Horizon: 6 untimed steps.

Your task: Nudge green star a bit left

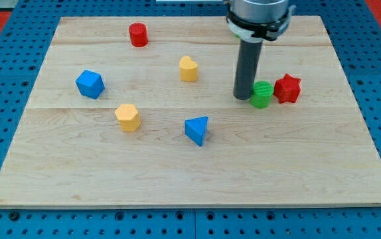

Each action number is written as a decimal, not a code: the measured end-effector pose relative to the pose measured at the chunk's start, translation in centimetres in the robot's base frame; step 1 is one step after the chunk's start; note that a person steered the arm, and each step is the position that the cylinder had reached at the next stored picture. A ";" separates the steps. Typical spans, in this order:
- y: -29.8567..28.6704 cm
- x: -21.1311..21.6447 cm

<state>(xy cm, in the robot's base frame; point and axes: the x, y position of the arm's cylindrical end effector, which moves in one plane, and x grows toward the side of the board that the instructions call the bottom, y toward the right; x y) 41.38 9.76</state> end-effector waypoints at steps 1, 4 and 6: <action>1.4 0.0; 1.2 1.1; 1.2 1.0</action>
<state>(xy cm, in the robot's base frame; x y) 42.41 10.95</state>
